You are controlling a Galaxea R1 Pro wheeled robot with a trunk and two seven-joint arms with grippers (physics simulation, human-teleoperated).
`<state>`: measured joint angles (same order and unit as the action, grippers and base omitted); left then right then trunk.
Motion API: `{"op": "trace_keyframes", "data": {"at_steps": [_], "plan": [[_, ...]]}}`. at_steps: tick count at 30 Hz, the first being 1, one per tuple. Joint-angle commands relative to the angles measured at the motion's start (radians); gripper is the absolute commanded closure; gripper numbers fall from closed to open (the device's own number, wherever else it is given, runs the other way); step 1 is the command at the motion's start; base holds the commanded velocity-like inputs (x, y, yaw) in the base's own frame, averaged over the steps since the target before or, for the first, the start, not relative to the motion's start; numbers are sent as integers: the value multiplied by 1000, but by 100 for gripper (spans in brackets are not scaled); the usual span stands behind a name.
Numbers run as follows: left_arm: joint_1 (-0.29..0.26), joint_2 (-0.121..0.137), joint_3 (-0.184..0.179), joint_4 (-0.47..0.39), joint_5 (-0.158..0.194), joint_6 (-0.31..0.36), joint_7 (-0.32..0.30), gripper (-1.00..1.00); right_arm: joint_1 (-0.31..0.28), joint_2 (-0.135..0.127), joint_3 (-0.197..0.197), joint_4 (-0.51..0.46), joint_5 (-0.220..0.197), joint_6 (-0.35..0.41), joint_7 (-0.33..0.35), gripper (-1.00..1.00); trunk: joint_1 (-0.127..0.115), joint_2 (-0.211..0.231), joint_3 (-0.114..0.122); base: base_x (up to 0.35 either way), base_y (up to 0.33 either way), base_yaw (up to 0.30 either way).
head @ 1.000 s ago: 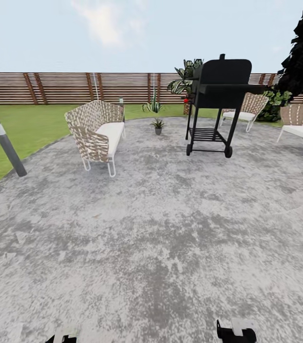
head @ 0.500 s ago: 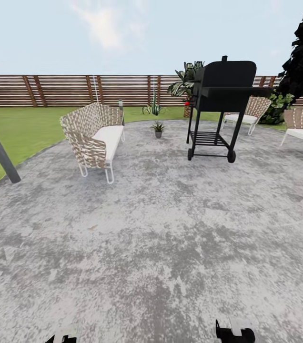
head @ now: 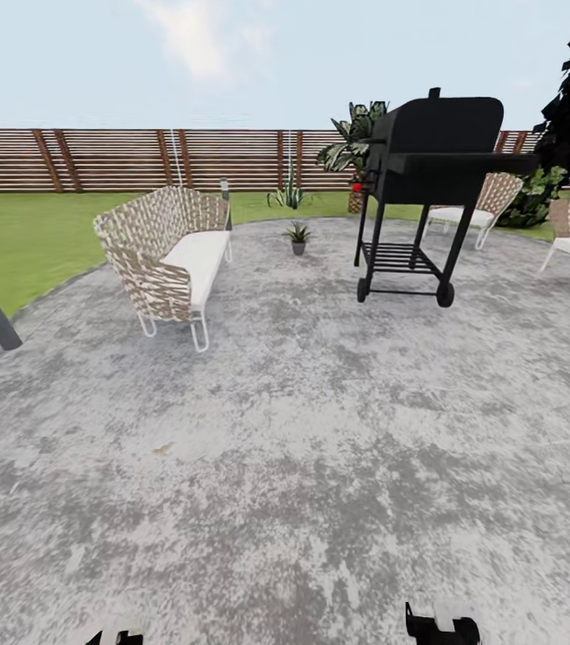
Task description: Pick up the pesticide atomizer in the garden and spray insectifuge to fully cover both potted plants in the garden.
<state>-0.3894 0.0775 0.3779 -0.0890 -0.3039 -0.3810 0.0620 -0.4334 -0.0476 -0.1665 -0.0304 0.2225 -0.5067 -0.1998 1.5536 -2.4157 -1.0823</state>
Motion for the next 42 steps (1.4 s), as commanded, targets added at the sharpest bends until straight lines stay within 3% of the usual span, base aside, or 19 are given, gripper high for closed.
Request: {"op": "trace_keyframes", "data": {"at_steps": [1,42], "plan": [[-1,0,4,2,-11,-4,6,100,-1,0,-7,1,11,-3,-4,-100,0,0,-1,338,0,0],[0,-1,3,2,-12,-4,6,100,-1,-5,-7,1,12,-3,-6,-100,0,0,-1,338,0,0]]}}
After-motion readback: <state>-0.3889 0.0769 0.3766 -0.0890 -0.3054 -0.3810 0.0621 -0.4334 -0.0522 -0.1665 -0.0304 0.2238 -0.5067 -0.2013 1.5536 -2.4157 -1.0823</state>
